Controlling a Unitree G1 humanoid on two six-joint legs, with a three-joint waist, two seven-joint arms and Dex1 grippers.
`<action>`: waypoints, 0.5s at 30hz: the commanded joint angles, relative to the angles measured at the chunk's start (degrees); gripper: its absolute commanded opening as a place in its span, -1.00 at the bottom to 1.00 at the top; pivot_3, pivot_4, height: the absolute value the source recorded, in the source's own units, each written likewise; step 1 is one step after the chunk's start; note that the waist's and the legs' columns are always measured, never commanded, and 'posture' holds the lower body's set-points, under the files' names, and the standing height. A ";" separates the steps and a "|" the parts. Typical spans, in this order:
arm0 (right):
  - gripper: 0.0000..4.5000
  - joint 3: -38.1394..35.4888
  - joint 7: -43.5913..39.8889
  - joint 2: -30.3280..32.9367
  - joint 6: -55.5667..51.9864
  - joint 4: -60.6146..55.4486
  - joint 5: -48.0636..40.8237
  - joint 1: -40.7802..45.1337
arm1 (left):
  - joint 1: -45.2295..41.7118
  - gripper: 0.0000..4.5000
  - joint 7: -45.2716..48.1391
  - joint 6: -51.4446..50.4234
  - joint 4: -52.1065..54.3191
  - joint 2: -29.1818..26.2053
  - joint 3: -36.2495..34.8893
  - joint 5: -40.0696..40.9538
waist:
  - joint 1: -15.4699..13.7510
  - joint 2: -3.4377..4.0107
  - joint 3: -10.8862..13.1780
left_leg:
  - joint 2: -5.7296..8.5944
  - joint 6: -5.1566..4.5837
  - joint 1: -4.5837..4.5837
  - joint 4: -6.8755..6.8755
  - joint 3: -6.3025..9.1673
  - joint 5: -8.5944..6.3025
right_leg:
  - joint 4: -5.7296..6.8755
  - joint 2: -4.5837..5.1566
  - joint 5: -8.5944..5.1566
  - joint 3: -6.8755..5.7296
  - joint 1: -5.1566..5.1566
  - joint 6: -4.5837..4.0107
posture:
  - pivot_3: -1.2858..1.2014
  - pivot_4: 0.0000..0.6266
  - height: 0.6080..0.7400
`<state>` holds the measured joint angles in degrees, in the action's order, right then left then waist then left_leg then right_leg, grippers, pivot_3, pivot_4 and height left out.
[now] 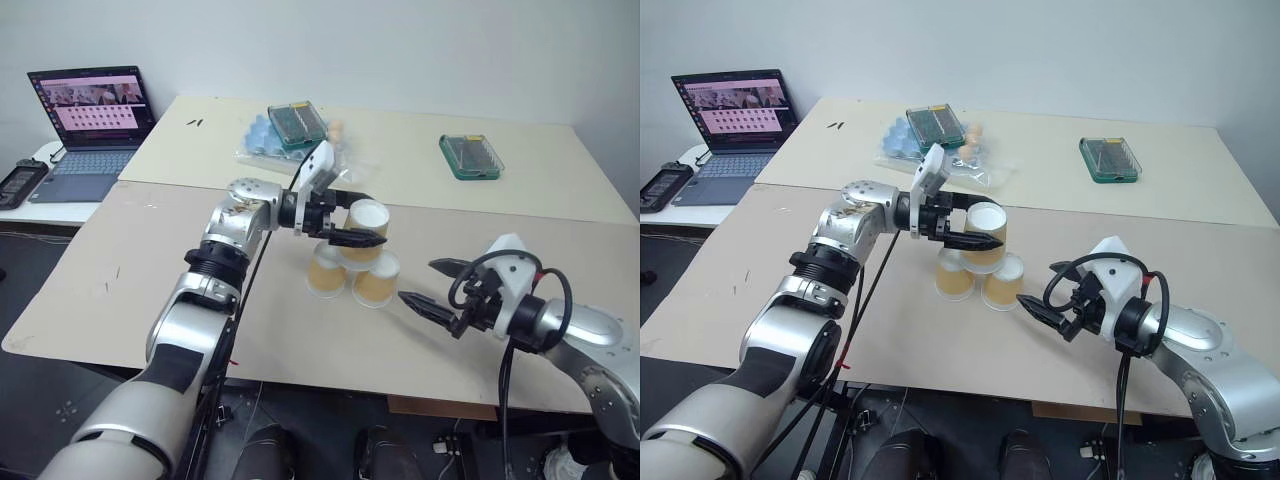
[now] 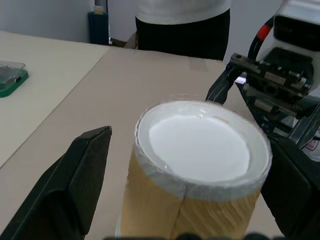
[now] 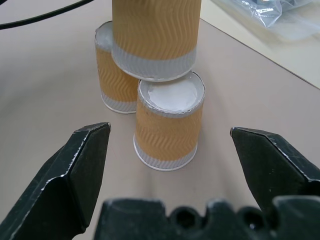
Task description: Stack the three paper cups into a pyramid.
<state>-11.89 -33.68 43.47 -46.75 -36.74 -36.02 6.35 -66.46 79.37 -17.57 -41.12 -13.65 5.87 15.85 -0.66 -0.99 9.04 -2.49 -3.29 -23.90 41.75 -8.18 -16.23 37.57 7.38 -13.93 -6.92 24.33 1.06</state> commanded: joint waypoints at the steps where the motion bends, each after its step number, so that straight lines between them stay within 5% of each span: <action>1: 1.00 -0.24 -0.38 -0.05 1.90 0.32 0.30 1.98 | -3.88 0.97 -0.13 -4.86 7.30 -1.84 -3.53 4.31 | 0.01 0.00 0.00 | 0.00 0.00 -0.01 0.00 0.00 0.00 | 0.01 0.00 0.00 0.00 0.01 0.00 | 0.03 -0.52 0.49; 4: 1.00 0.31 -1.08 0.09 2.51 1.61 0.58 2.98 | -4.32 0.97 -2.61 -10.83 12.38 -3.42 -6.76 8.21 | 0.07 0.00 0.00 | -0.01 0.00 -0.01 0.00 0.00 0.00 | 0.01 0.00 0.00 0.01 0.01 0.00 | 0.03 -0.52 0.49; 8: 1.00 0.46 -1.10 -0.21 3.35 3.36 1.63 4.22 | -3.28 0.97 -17.57 -14.89 16.07 -4.43 -16.04 11.74 | 0.15 0.00 0.00 | -0.03 0.00 0.02 0.01 0.01 0.00 | 0.03 0.00 0.00 0.04 0.00 0.00 | 0.03 -0.52 0.49; 15: 1.00 -0.93 4.82 0.03 5.13 11.82 9.49 4.27 | 13.88 0.97 -49.86 -11.15 23.82 -6.51 -23.57 1.85 | 0.23 0.03 -0.02 | -0.01 0.00 0.23 -0.02 -0.01 0.00 | 0.12 0.05 0.00 0.14 -0.14 0.00 | 0.03 -0.52 0.49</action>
<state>-10.56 -30.85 43.04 -43.71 -26.92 -29.23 10.19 -54.73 35.62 -29.59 -21.58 -19.60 -15.23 19.09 -0.43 -0.96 9.02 -2.50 -3.29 -23.71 41.73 -8.19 -16.22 37.69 7.43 -13.92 -6.80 24.23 1.06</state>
